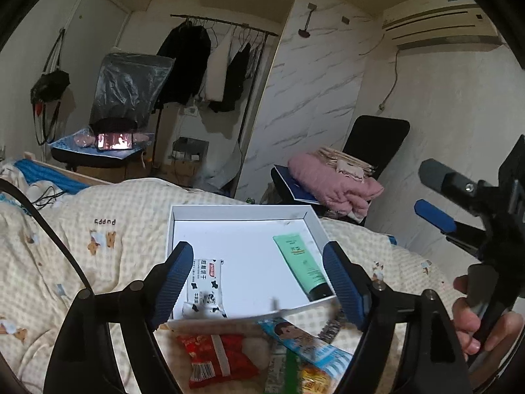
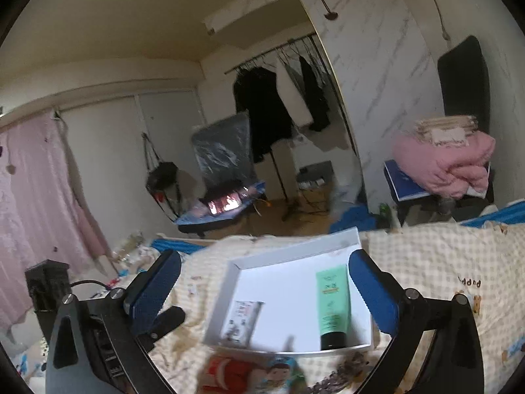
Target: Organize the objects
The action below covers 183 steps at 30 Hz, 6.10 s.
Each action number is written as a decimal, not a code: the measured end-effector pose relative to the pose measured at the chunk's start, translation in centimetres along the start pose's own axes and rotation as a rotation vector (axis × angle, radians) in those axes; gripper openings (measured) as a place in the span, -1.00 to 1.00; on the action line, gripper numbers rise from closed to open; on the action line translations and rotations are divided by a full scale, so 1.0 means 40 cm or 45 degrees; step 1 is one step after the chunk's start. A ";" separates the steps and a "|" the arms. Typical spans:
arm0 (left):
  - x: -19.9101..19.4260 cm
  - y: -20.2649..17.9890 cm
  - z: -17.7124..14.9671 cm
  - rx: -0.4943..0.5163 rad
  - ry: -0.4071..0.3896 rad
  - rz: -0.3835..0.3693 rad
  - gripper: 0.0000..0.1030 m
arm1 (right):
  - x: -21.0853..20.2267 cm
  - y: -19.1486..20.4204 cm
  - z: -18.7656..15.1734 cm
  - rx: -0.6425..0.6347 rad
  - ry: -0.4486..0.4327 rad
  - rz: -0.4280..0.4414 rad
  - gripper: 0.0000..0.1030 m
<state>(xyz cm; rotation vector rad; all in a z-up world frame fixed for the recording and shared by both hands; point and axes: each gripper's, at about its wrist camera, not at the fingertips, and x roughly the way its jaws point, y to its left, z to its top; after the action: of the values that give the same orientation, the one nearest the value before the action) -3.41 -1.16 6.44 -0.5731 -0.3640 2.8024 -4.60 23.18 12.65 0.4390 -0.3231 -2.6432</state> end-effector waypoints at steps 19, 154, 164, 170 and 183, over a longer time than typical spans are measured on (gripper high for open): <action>-0.267 -0.097 -0.062 0.007 0.173 0.207 0.99 | -0.306 0.097 0.096 0.067 0.119 -0.042 0.99; 0.212 0.117 -0.205 -0.417 0.752 0.274 0.61 | -0.036 -0.133 -0.306 0.285 0.364 -0.087 0.99; 0.273 0.098 -0.271 -0.268 0.767 0.335 0.52 | -0.005 -0.141 -0.338 0.278 0.410 -0.110 0.99; 0.191 0.130 -0.238 -0.422 0.601 0.241 0.32 | -0.005 -0.133 -0.338 0.250 0.410 -0.107 0.99; 0.043 0.059 -0.128 -0.379 0.315 -0.062 0.33 | 0.009 -0.093 -0.353 0.186 0.446 -0.096 0.99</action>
<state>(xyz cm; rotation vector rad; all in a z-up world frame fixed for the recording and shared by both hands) -3.31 -1.86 0.58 -0.9491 -0.7363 2.6058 -1.31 24.13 -1.56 0.9627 -0.3933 -2.5587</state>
